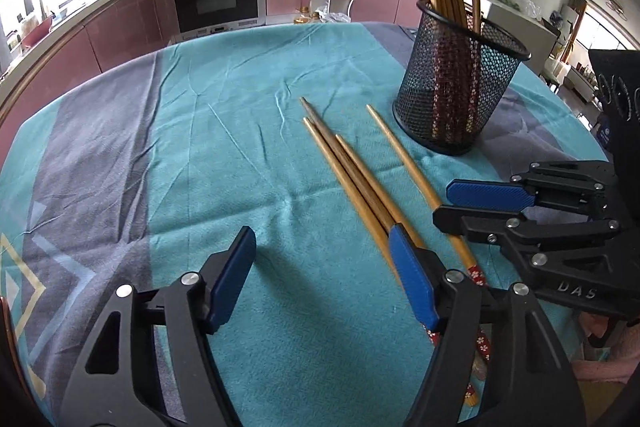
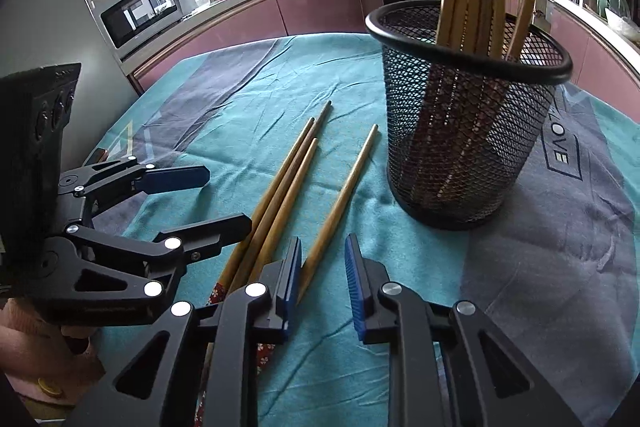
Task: Organize utensils
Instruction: 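Grasp a bamboo chopstick with the right gripper while the left gripper grasps another, then raise both chopsticks upright and lower them into the mesh cup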
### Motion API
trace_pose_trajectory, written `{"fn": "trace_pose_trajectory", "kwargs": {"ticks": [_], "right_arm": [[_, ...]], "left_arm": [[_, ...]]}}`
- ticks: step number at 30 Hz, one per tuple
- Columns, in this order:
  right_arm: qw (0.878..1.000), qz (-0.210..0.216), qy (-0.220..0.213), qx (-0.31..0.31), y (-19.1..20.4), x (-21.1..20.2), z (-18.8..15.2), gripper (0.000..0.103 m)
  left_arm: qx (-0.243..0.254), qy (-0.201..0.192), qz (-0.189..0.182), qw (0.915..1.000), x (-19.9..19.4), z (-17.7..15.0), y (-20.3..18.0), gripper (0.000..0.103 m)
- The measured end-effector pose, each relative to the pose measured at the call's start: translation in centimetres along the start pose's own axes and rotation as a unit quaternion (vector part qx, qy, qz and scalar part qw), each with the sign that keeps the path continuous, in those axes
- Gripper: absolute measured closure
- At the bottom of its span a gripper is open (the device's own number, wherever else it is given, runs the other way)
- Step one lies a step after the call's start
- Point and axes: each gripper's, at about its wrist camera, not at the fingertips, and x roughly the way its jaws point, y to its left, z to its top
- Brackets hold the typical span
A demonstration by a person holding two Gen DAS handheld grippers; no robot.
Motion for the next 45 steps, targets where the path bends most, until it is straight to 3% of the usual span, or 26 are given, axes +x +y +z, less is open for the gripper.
{"fn": "trace_pose_trajectory", "kwargs": {"ticks": [6,11,18,27,34,45], "right_arm": [[1.0,0.0,0.001,-0.003,-0.2,0.0,0.0,0.084],[1.0,0.0,0.002,-0.001,-0.3,0.0,0.0,0.085],[1.0,-0.006,0.001,0.0,-0.3,0.3,0.4,0.085],[1.0,-0.009,-0.005,0.008,-0.3,1.2,1.4,0.085],[0.999,-0.008,-0.012,0.029,-0.9,1.5,1.6,0.094],[0.999,-0.001,-0.027,0.041,-1.5,0.0,1.3,0.098]], "left_arm": [[0.006,0.004,0.002,1.0,0.5,0.2,-0.3,0.035],[0.009,0.01,0.011,0.9998,0.7,0.4,-0.2,0.048],[0.02,0.011,0.024,0.9995,0.9,0.6,-0.3,0.054],[0.007,0.015,0.024,0.9996,1.7,1.7,0.3,0.075],[-0.015,0.014,0.021,0.9996,2.1,2.2,0.6,0.09],[-0.037,0.008,0.005,0.9993,1.3,1.7,1.2,0.096]]}}
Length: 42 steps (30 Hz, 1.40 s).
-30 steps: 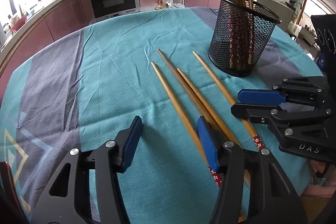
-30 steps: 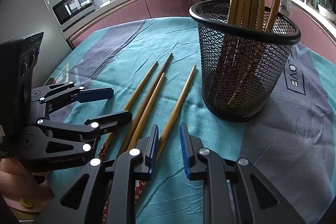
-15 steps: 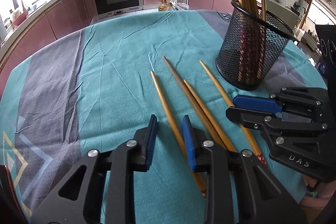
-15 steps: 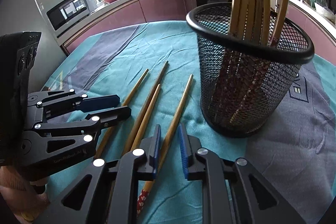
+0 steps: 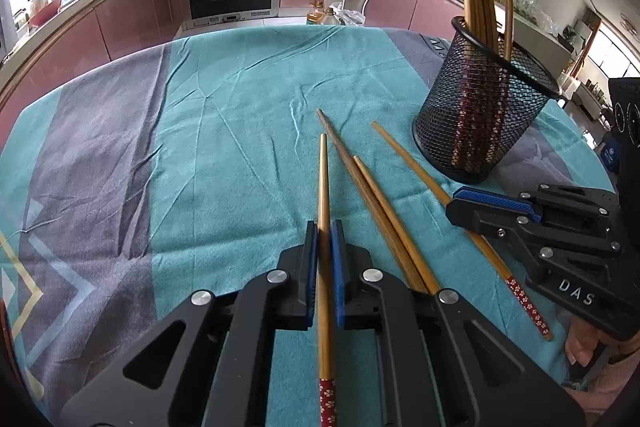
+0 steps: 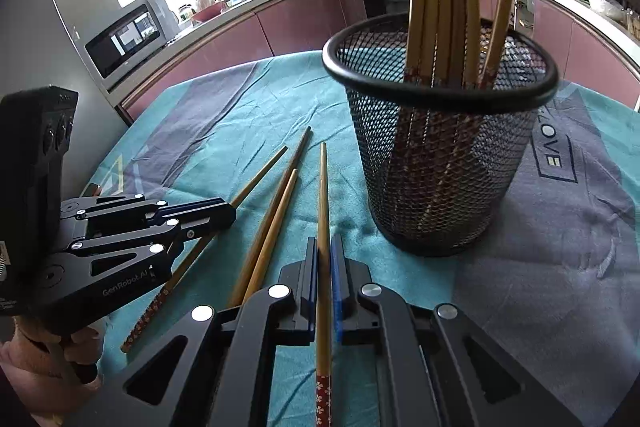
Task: Organize utensils
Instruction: 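Raise both chopsticks upright and lower them into the mesh cup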
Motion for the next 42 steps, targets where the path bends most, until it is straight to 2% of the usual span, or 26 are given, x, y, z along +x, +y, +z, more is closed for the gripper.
{"fn": "trace_pose_trajectory", "kwargs": {"ticks": [10,20,31,42], "right_arm": [[0.999,0.024,-0.032,-0.008,0.7,-2.8,0.1,0.098],[0.997,0.041,-0.069,-0.003,0.3,-6.0,0.9,0.098],[0.991,0.056,-0.119,0.007,-0.9,-9.6,2.0,0.098],[0.985,0.053,-0.166,-0.001,-1.6,-12.3,3.5,0.098]], "left_arm": [[0.002,-0.023,-0.018,0.9996,-2.6,-0.1,-0.1,0.096],[0.009,-0.058,-0.056,0.9967,-6.7,0.3,-0.4,0.096],[0.021,-0.113,-0.109,0.9873,-12.3,1.7,-1.1,0.096],[0.022,-0.158,-0.136,0.9779,-15.6,2.9,-1.5,0.096]]}}
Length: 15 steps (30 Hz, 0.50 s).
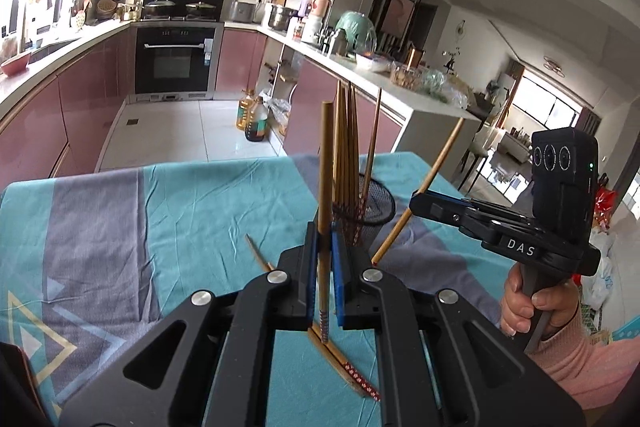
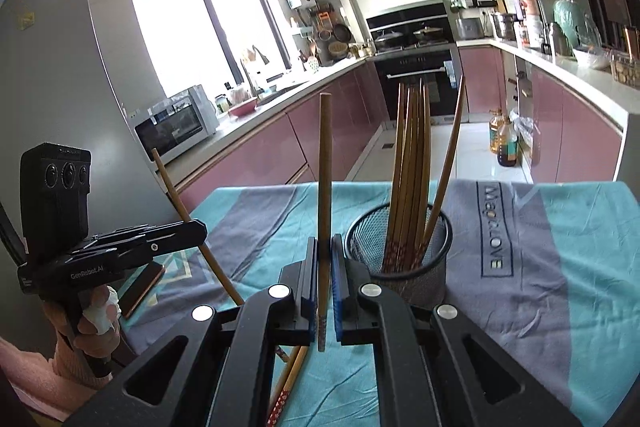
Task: Organize utensils
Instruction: 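Raise both chopsticks upright and lower them into the mesh cup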
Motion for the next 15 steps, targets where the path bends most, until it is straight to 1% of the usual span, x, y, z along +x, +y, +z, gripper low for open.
{"fn": "trace_pose_trajectory", "kwargs": {"ticks": [8,15], "right_arm": [[1.0,-0.006,-0.023,-0.01,0.0,-1.2,1.9,0.098],[0.998,-0.02,-0.057,-0.029,0.1,-2.9,4.3,0.098]], "left_arm": [[0.0,-0.021,-0.012,0.9997,-0.3,2.0,-0.5,0.096],[0.013,-0.045,-0.016,0.9988,-0.3,4.7,-1.7,0.096]]}}
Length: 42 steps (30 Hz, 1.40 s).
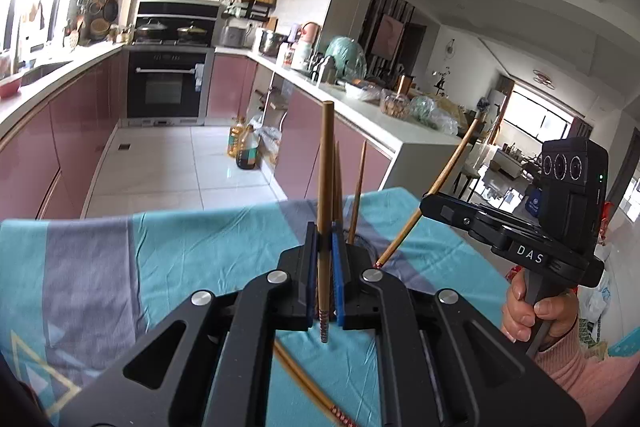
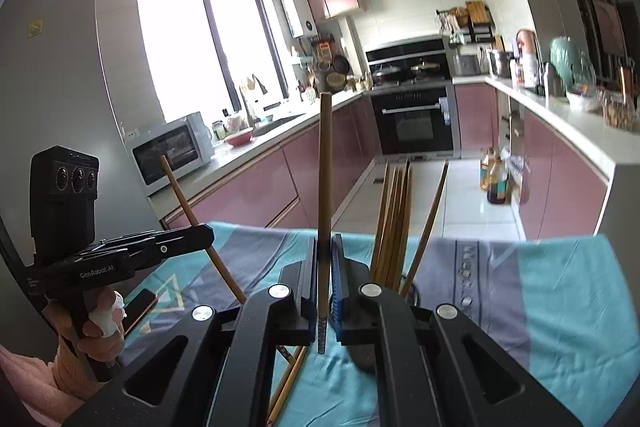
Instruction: Organize utensils
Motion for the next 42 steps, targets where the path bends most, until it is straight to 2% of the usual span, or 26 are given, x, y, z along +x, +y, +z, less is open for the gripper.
{"fn": "trace_pose_trajectory", "kwargs": {"ticks": [9,16,26,42], "right_arm": [[0.999,-0.012,-0.028,-0.011,-0.6,-0.6,2.2,0.098],[0.999,-0.02,-0.032,-0.007,-1.2,0.1,2.5,0.098],[0.999,-0.025,-0.024,-0.003,-1.6,1.3,2.3,0.098],[1.0,-0.028,-0.012,-0.001,-1.9,2.1,2.1,0.098]], "left_arm": [[0.024,-0.025,-0.006,0.9994,0.4,3.3,-2.0,0.096],[0.03,-0.032,-0.007,0.999,1.1,4.8,-3.1,0.096],[0.04,-0.022,0.0,0.999,2.7,4.7,-4.1,0.096],[0.033,-0.006,0.005,0.9994,4.1,5.2,-3.5,0.096]]}}
